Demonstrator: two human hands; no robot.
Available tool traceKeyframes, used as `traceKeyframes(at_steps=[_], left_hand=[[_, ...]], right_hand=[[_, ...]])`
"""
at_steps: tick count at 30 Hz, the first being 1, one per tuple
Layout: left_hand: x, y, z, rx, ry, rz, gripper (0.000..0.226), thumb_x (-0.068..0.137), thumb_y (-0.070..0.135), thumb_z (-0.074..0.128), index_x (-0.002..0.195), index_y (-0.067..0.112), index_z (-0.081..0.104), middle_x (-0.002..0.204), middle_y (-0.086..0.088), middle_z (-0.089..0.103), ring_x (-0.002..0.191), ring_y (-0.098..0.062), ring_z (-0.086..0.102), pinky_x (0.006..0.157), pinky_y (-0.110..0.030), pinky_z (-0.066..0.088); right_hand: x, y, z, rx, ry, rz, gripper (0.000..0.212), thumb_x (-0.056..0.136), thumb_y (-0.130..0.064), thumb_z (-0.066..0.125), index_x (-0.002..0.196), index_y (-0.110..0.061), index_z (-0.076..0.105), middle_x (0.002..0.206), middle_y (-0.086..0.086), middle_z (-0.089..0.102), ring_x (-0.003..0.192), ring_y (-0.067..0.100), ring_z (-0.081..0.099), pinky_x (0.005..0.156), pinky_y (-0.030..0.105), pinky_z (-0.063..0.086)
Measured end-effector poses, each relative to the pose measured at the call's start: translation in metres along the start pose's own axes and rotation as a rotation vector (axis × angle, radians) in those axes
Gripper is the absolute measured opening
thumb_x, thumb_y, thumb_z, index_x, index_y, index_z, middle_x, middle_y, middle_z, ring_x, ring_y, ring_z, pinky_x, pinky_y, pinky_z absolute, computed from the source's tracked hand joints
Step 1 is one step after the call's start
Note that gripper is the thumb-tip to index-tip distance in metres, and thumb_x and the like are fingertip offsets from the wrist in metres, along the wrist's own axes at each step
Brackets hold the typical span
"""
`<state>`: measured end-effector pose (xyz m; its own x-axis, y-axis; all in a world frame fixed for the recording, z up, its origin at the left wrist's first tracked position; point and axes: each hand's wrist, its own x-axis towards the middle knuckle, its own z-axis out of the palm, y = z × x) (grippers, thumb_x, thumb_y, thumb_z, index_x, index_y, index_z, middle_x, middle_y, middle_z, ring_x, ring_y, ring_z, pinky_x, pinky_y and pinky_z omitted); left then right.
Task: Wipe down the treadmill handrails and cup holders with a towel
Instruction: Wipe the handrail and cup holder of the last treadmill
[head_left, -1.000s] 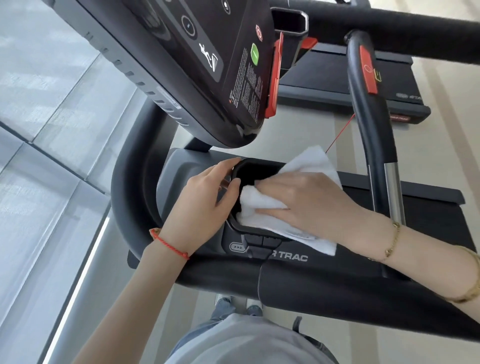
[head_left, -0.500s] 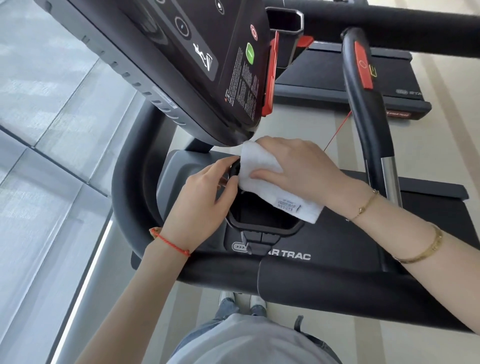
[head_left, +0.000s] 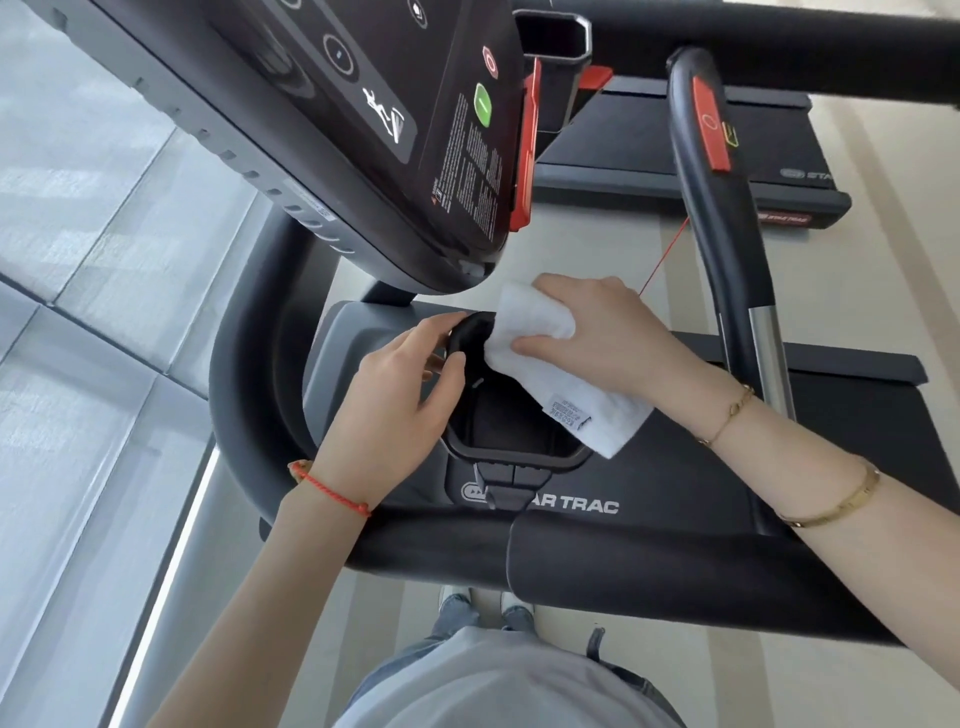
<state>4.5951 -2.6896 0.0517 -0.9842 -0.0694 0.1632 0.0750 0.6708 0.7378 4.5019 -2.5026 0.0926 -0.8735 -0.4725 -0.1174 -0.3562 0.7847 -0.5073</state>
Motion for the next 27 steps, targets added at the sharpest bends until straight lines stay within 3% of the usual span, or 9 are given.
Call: traceKeyframes(at_steps=[4,8,11,14,16,20,23,27], left_hand=[[0.000,0.000,0.000,0.019,-0.011,-0.010,0.037,0.098,0.026,0.051,0.135,0.024,0.056,0.108,0.010,0.067,0.091,0.002,0.063,0.074,-0.001,0.040],[0.000,0.001,0.002,0.039,-0.019,-0.017,0.037,0.099,0.024,0.052,0.136,0.023,0.055,0.109,0.012,0.065,0.087,0.002,0.061,0.072,0.000,0.039],[-0.001,0.000,0.002,0.062,-0.023,-0.006,0.039,0.099,0.026,0.052,0.137,0.022,0.053,0.107,0.008,0.066,0.086,-0.004,0.063,0.074,-0.002,0.041],[-0.004,0.002,0.001,0.111,-0.028,0.016,0.044,0.099,0.027,0.052,0.142,0.018,0.050,0.105,0.006,0.062,0.088,-0.011,0.061,0.081,-0.017,0.044],[-0.006,0.004,0.000,0.141,-0.034,0.032,0.047,0.100,0.027,0.053,0.145,0.016,0.047,0.109,0.007,0.057,0.093,-0.012,0.057,0.084,-0.020,0.042],[-0.013,0.002,-0.006,0.151,-0.043,0.095,0.048,0.098,0.027,0.052,0.144,0.015,0.048,0.139,0.002,0.052,0.124,-0.017,0.050,0.104,-0.024,0.040],[-0.021,0.004,-0.009,0.160,-0.038,0.150,0.045,0.097,0.028,0.052,0.140,0.016,0.053,0.141,0.002,0.052,0.131,-0.019,0.045,0.110,-0.019,0.030],[-0.030,0.006,-0.014,0.159,0.009,0.217,0.038,0.096,0.023,0.056,0.133,0.014,0.060,0.134,0.002,0.057,0.129,-0.021,0.045,0.110,-0.026,0.035]], right_hand=[[-0.021,0.005,0.011,0.116,0.092,0.158,0.037,0.089,-0.044,0.063,0.115,-0.021,0.051,0.081,-0.004,0.054,0.081,0.022,0.047,0.062,0.031,0.034],[-0.041,0.005,0.017,0.212,0.069,0.271,0.051,0.088,-0.034,0.065,0.128,-0.020,0.035,0.084,-0.009,0.045,0.073,0.009,0.046,0.054,0.017,0.035],[-0.055,0.002,0.023,0.230,0.030,0.343,0.052,0.088,-0.033,0.066,0.122,-0.017,0.030,0.083,-0.012,0.038,0.071,0.006,0.045,0.053,0.018,0.036],[-0.065,-0.001,0.023,0.238,0.002,0.395,0.050,0.087,-0.037,0.067,0.110,-0.019,0.026,0.084,-0.010,0.039,0.078,0.016,0.049,0.053,0.022,0.037],[-0.071,-0.002,0.020,0.249,-0.013,0.421,0.052,0.086,-0.041,0.068,0.113,-0.018,0.030,0.093,-0.005,0.046,0.081,0.015,0.050,0.055,0.022,0.038],[-0.084,-0.004,0.016,0.294,0.016,0.446,0.065,0.080,-0.051,0.071,0.129,-0.019,0.043,0.114,-0.003,0.055,0.095,0.014,0.052,0.060,0.017,0.039],[-0.096,-0.006,0.014,0.325,0.050,0.449,0.066,0.077,-0.056,0.071,0.130,-0.025,0.046,0.111,-0.009,0.058,0.097,0.011,0.054,0.065,0.020,0.042],[-0.115,-0.017,0.016,0.232,0.188,0.447,0.064,0.077,-0.062,0.067,0.126,-0.024,0.047,0.101,-0.009,0.059,0.095,0.015,0.056,0.075,0.033,0.050]])
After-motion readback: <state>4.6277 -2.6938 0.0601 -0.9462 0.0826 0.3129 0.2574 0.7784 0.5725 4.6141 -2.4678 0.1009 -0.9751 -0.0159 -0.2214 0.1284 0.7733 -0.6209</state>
